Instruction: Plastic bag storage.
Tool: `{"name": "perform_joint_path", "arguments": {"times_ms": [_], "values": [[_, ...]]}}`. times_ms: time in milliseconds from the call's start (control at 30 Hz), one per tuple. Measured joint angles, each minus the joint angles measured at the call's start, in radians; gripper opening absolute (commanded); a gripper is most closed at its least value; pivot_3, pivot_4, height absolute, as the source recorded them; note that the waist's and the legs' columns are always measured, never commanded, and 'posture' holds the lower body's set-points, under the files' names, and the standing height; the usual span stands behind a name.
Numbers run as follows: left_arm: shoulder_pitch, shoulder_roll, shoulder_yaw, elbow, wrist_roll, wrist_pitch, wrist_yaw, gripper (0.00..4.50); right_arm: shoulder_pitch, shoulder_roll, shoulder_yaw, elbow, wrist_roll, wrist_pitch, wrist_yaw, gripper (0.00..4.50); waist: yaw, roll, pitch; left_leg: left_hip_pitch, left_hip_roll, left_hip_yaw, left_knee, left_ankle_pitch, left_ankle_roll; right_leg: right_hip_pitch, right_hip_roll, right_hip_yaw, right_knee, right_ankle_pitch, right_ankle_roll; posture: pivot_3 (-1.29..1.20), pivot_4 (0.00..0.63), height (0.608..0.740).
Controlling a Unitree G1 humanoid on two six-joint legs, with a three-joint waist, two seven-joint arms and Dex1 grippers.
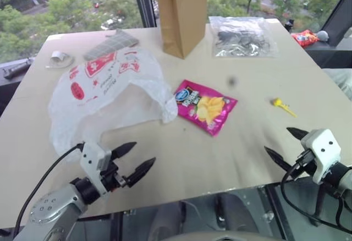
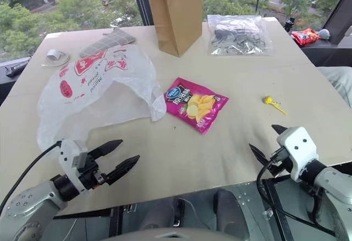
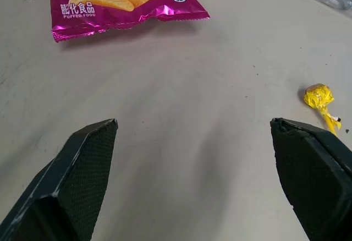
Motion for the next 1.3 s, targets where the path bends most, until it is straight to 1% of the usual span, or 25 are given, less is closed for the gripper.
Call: {"name": "perform_joint_path", "arguments": {"times_ms": [67, 133, 167, 267, 400, 500, 600, 667, 700, 767, 867, 1033, 1133, 1200, 1233, 1267, 1300], "values": [[-0.008, 0.0, 0.0, 0.0, 0.001, -0.002, 0.0, 4.45, 0.001, -0.001, 0.0, 0.0, 0.001, -0.003, 0.003, 4.5, 0.0, 0.0, 0.0, 0.0, 0.0, 0.0, 0.0, 0.0, 0.0, 0.0, 0.0, 0.0, 0.0, 0.0, 0.0, 0.0, 0.15, 0.74], [-0.042, -0.007, -0.001, 0.001, -0.002, -0.001, 0.022, 4.45, -0.003, 0.0, 0.001, 0.003, 0.005, -0.011, 0.004, 4.5, 0.001, 0.0, 0.0, 0.0, 0.0, 0.0, 0.0, 0.0, 0.0, 0.0, 0.0, 0.0, -0.001, 0.0, 0.0, 0.0, 0.15, 0.74], [-0.082, -0.016, -0.001, 0.001, -0.01, 0.002, 0.044, 4.45, -0.022, 0.002, 0.005, 0.006, 0.011, -0.016, 0.002, 4.5, 0.002, -0.001, 0.0, 0.0, 0.0, 0.0, 0.0, 0.0, 0.0, 0.0, 0.0, 0.0, -0.001, 0.0, 0.0, 0.0, 0.15, 0.74], [-0.124, -0.02, -0.002, -0.001, -0.013, 0.003, 0.068, 4.45, -0.05, 0.006, 0.013, 0.006, 0.035, -0.023, 0.002, 4.5, 0.002, -0.001, 0.0, 0.0, 0.0, 0.0, 0.0, 0.0, 0.0, 0.001, 0.0, -0.001, 0.0, 0.0, 0.0, 0.0, 0.15, 0.74], [-0.171, -0.026, -0.019, -0.008, 0.003, 0.006, 0.125, 4.45, -0.075, 0.011, 0.048, 0.0, 0.079, -0.024, 0.013, 4.5, 0.001, -0.001, 0.0, 0.0, 0.0, -0.001, 0.0, 0.0, 0.0, 0.001, 0.0, 0.0, 0.0, 0.0, 0.0, 0.0, 0.15, 0.74], [-0.232, -0.024, -0.032, -0.008, 0.191, -0.095, 0.216, 4.45, -0.112, 0.001, 0.096, -0.034, 0.115, -0.026, 0.033, 4.5, 0.003, -0.001, 0.0, 0.001, -0.001, 0.0, 0.0, 0.0, 0.0, 0.001, 0.0, 0.0, 0.0, 0.0, 0.0, 0.0, 0.15, 0.74], [-0.245, -0.015, -0.041, 0.029, 0.38, -0.228, 0.28, 4.45, -0.165, -0.021, 0.127, -0.059, 0.145, -0.019, 0.034, 4.5, 0.001, -0.001, 0.0, 0.001, -0.001, 0.0, 0.0, 0.0, 0.0, 0.001, 0.0, 0.001, 0.0, 0.0, 0.0, 0.0, 0.15, 0.74], [-0.25, -0.01, -0.043, 0.058, 0.482, -0.269, 0.322, 4.45, -0.208, -0.038, 0.157, -0.062, 0.159, -0.006, 0.035, 4.5, 0.001, -0.002, 0.0, 0.001, -0.001, 0.0, 0.0, 0.0, 0.0, 0.001, 0.0, 0.001, -0.001, 0.0, 0.0, 0.0, 0.15, 0.74], [-0.27, 0.001, -0.049, 0.073, 0.545, -0.259, 0.358, 4.45, -0.237, -0.049, 0.182, -0.065, 0.163, 0.001, 0.036, 4.5, 0.002, -0.002, 0.0, 0.001, -0.001, 0.0, 0.0, 0.0, 0.0, 0.001, 0.0, 0.0, -0.001, 0.0, 0.0, 0.0, 0.15, 0.74], [-0.318, 0.02, -0.061, 0.088, 0.627, -0.23, 0.399, 4.45, -0.282, -0.057, 0.222, -0.079, 0.169, 0.004, 0.035, 4.5, 0.007, -0.004, 0.001, 0.0, -0.001, -0.001, 0.0, 0.0, 0.0, 0.001, 0.0, -0.003, 0.0, 0.0, 0.0, 0.0, 0.15, 0.74], [-0.38, 0.058, -0.104, 0.116, 0.698, -0.195, 0.406, 4.45, -0.333, -0.058, 0.266, -0.082, 0.171, 0.015, 0.026, 4.5, 0.01, -0.004, 0.001, 0.0, -0.001, -0.001, 0.0, 0.0, 0.0, 0.001, 0.0, -0.003, 0.0, 0.001, 0.0, 0.0, 0.15, 0.74], [-0.555, 0.088, -0.209, 0.233, 0.821, -0.142, 0.417, 4.45, -0.394, -0.057, 0.318, -0.077, 0.165, 0.025, -0.001, 4.5, 0.01, -0.005, 0.002, 0.0, -0.002, -0.001, 0.0, 0.0, 0.0, 0.001, 0.0, -0.003, 0.0, 0.003, 0.003, 0.0, 0.15, 0.74], [-0.655, 0.096, -0.269, 0.346, 0.87, -0.127, 0.417, 3.69, -0.404, -0.057, 0.34, -0.071, 0.15, 0.026, -0.018, 4.5, 0.01, -0.005, 0.002, -0.001, -0.002, -0.001, 0.0, 0.0, 0.0, 0.001, 0.0, -0.003, 0.0, 0.004, 0.002, 0.0, 0.15, 0.74], [-0.723, 0.096, -0.294, 0.414, 0.875, -0.119, 0.413, 2.79, -0.409, -0.058, 0.359, -0.065, 0.13, 0.025, -0.027, 4.5, 0.009, -0.006, 0.002, -0.001, -0.002, -0.002, 0.0, 0.0, 0.0, 0.001, 0.0, -0.004, 0.0, 0.005, 0.001, 0.0, 0.15, 0.74], [-0.765, 0.097, -0.295, 0.453, 0.872, -0.113, 0.407, 2.43, -0.425, -0.061, 0.38, -0.056, 0.099, 0.022, -0.04, 4.5, 0.007, -0.006, 0.002, -0.001, -0.002, -0.003, 0.0, 0.0, 0.0, 0.0, 0.0, -0.003, 0.0, 0.005, 0.0, 0.0, 0.15, 0.74], [-0.789, 0.101, -0.295, 0.472, 0.865, -0.106, 0.398, 1.85, -0.435, -0.066, 0.395, -0.05, 0.072, 0.019, -0.049, 4.5, 0.005, -0.006, 0.002, -0.001, -0.002, -0.003, 0.0, 0.0, 0.0, 0.0, 0.0, -0.003, 0.0, 0.005, 0.001, 0.0, 0.15, 0.74], [-0.839, 0.106, -0.289, 0.502, 0.831, -0.079, 0.365, 1.42, -0.461, -0.081, 0.434, -0.033, 0.007, 0.011, -0.066, 4.5, 0.003, -0.006, 0.003, -0.001, -0.002, -0.003, 0.0, 0.0, 0.0, 0.0, 0.0, -0.003, 0.0, 0.005, 0.001, 0.0, 0.15, 0.74]]}}
